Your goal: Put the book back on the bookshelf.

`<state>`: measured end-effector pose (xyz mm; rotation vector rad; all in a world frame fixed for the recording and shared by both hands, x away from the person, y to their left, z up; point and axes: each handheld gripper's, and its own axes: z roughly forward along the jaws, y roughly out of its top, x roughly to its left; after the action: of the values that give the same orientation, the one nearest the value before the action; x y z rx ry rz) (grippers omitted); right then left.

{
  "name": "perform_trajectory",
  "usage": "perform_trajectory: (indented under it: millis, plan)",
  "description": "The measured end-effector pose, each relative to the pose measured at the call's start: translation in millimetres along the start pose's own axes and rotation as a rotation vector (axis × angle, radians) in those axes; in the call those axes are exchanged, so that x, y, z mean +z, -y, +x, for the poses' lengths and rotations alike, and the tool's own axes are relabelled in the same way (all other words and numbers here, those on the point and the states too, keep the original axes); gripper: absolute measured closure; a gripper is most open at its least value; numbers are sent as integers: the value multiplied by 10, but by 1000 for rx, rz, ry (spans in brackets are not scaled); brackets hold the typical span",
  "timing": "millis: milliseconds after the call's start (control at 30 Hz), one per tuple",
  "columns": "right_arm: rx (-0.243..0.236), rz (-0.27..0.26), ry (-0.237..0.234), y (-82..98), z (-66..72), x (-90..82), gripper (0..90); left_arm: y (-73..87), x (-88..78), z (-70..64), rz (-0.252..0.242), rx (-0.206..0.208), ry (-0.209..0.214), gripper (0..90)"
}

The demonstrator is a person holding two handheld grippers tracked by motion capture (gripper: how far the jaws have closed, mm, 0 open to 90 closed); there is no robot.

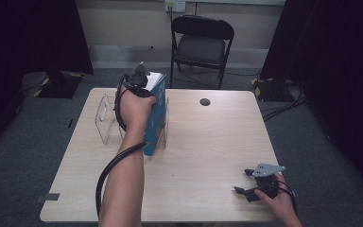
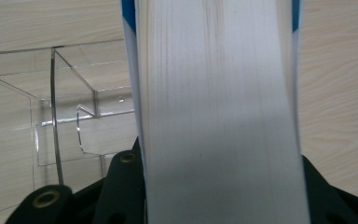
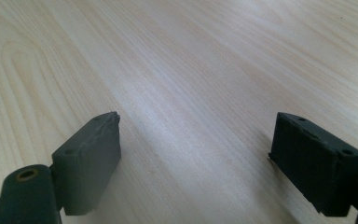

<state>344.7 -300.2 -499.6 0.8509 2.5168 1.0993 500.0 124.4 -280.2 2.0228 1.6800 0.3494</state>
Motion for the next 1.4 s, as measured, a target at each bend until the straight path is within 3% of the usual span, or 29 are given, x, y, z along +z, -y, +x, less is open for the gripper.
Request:
perform_trajectory:
  millis: [467,833,1033,1400]
  plan:
    - [2,1,0,-1,1,0,151,-3,95,3,-13,-14,-21,620]
    - [0,1,0,0,1,0,152,27,136,-15,-19,13,-38,617]
    - [2,1,0,-1,1,0,152,65,146,-1,-16,5,-53,612]
    - [1,0,0,0,1,1,152,110,138,-7,-19,33,-32,599]
